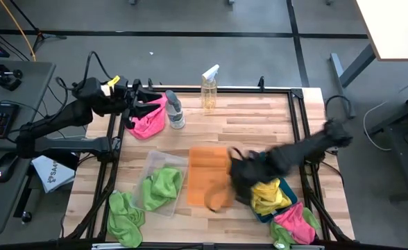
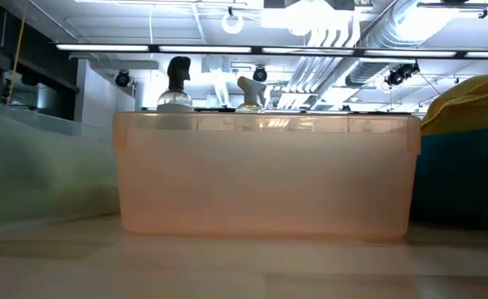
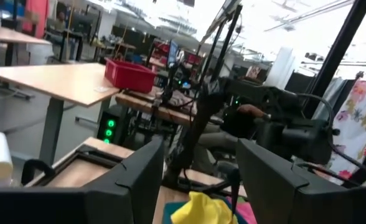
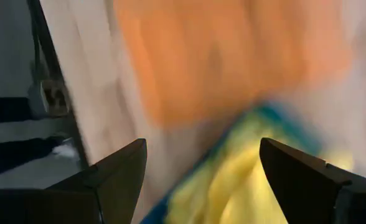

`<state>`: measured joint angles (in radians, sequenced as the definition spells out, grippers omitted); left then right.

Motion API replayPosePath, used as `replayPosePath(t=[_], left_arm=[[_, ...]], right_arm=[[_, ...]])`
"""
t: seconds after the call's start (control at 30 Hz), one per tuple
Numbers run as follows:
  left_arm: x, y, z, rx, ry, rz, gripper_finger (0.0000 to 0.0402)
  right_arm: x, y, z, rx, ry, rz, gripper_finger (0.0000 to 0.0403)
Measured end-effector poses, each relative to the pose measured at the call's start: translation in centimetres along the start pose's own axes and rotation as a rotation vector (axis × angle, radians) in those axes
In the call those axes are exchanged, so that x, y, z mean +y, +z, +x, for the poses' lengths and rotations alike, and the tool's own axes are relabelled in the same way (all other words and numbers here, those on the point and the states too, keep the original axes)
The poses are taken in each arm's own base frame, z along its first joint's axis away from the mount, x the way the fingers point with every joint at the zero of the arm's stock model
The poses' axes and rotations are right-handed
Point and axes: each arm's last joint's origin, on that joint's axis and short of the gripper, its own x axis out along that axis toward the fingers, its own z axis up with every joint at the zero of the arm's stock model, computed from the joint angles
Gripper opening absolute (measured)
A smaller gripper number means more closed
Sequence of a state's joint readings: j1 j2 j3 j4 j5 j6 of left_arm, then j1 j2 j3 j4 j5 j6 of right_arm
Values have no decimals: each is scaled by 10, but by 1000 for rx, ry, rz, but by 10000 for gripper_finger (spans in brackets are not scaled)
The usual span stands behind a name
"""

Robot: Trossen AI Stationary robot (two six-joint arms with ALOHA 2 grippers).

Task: Sort microfiber towel by color & place in baskets
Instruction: Put the bottom pink microfiber cloth into the orange bin

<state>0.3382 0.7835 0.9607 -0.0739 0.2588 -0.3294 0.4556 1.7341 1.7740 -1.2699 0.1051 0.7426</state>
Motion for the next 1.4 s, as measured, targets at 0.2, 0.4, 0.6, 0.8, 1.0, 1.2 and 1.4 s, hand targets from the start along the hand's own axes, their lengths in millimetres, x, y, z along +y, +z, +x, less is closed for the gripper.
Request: replayPosePath(t=[0.2,0.4,0.6,0.8,1.0,1.2,1.4], left_arm=[[4,-5,9,31,11,-18,188],[9,-9,20,44,16,-32,188],[13,-15,31,74,27,-58,188],[13,-16,33,83,22,-69,188],[8,-18,34,93,-5,-69,188],[6,-19,34,96,-14,-61,188],[6,-18,35,92,-15,-59,188]], right_arm=[[17,-114,1,115,111,366,307],[24,-183,11,416,21,636,307],[21,-201,33,483,-131,809,307],[20,-205,60,482,-154,885,307],[16,-215,88,496,-193,925,287],[13,-217,95,472,-193,896,180],[31,-204,66,489,-127,797,19]])
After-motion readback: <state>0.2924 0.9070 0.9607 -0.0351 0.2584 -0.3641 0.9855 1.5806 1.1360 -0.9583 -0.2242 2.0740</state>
